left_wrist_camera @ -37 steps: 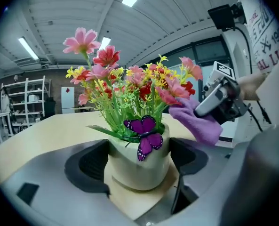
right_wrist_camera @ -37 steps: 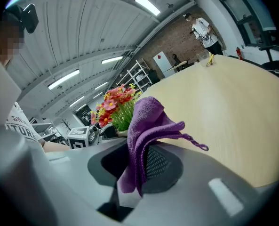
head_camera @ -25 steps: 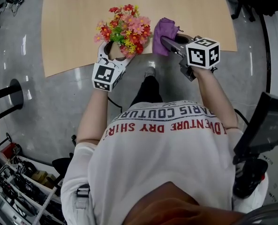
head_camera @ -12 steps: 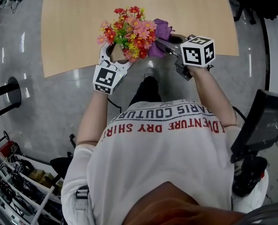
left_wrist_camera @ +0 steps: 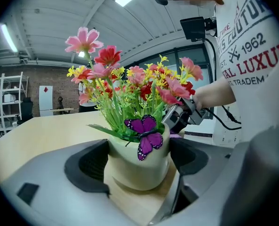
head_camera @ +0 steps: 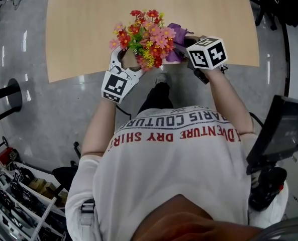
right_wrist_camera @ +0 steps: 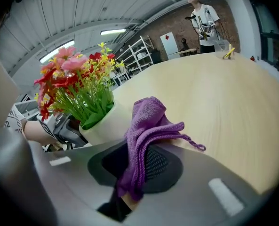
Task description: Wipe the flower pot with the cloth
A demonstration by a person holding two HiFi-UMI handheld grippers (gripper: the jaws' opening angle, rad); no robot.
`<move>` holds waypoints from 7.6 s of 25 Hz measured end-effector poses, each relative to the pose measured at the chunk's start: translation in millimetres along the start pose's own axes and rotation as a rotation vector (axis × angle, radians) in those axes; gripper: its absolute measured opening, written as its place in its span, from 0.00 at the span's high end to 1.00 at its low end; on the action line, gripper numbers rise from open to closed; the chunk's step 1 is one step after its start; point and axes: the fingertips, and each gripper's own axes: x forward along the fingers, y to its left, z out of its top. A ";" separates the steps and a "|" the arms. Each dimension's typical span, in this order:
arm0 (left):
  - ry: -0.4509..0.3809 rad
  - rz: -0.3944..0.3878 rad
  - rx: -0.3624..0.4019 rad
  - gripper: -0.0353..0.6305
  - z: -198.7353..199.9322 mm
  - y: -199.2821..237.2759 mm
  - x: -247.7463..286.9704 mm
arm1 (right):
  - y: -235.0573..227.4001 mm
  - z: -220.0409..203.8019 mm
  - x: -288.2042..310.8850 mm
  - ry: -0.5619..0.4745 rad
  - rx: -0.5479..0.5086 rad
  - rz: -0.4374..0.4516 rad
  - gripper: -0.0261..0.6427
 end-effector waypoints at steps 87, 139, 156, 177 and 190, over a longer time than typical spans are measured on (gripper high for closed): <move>-0.007 0.018 -0.090 0.21 22.1 -24.8 25.4 | 20.5 8.0 -58.6 -0.235 0.097 0.154 0.87; 0.100 0.728 -0.263 0.19 5.7 -26.6 25.6 | 36.3 -120.3 -169.0 -0.226 0.142 -0.086 0.88; 0.083 0.335 -0.119 0.20 4.4 -38.9 26.3 | 42.1 -60.5 -126.0 -0.287 0.150 0.077 0.88; 0.072 0.018 -0.006 0.20 8.0 -26.0 33.6 | 34.4 3.9 -62.1 -0.278 0.103 0.142 0.88; 0.064 -0.003 0.002 0.20 11.4 -25.2 30.7 | 8.2 -14.7 -26.3 -0.049 0.030 -0.012 0.88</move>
